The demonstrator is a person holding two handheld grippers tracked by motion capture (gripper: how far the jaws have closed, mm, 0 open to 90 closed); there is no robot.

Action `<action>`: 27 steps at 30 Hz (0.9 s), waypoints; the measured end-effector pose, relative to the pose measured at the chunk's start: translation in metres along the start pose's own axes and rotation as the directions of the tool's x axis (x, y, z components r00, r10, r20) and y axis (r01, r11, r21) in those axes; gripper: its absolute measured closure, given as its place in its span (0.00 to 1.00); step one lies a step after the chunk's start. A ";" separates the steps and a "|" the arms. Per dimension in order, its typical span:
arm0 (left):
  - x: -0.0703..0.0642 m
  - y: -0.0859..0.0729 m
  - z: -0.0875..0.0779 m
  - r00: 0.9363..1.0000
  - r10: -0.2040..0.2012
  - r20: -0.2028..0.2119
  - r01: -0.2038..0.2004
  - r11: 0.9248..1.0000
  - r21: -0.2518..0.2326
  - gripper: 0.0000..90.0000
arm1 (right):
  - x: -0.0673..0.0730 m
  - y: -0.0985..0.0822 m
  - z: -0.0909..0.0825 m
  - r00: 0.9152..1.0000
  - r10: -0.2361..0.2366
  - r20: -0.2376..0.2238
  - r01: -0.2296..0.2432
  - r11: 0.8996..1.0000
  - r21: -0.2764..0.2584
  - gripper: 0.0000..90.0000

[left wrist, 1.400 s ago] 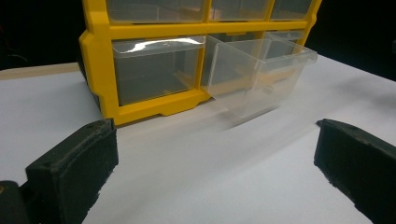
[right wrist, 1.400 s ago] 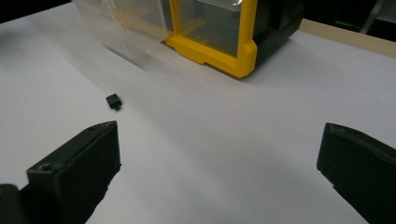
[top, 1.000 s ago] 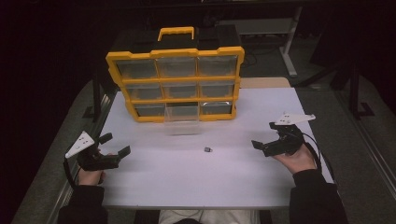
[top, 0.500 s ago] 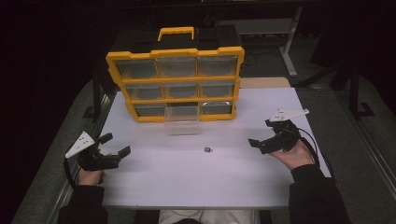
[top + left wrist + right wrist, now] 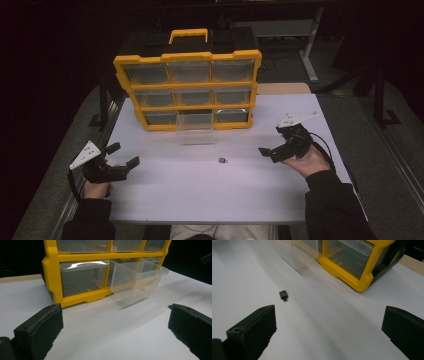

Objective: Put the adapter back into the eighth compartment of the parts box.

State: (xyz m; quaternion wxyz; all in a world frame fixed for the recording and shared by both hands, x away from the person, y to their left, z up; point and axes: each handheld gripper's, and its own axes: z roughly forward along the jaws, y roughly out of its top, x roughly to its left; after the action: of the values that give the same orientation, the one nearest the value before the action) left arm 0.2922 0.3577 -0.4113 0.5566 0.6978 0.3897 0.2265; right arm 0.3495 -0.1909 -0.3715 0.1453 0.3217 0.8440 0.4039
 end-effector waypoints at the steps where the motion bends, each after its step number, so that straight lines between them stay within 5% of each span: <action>1: 0.000 0.000 0.000 1.000 0.000 0.000 0.000 1.000 -0.001 0.00 | 0.000 0.002 0.002 1.000 -0.005 -0.001 0.005 1.000 0.006 0.00; 27: 0.000 0.000 -0.001 1.000 -0.003 0.003 0.003 1.000 -0.004 0.00 | 0.012 0.027 0.032 0.995 -0.072 -0.065 0.077 0.994 0.083 0.00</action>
State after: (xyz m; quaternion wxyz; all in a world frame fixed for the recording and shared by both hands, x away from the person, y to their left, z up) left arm 0.2920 0.3583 -0.4112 0.5589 0.6965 0.3895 0.2254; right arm 0.3683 -0.1519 -0.3703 0.1201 0.2831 0.8759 0.3717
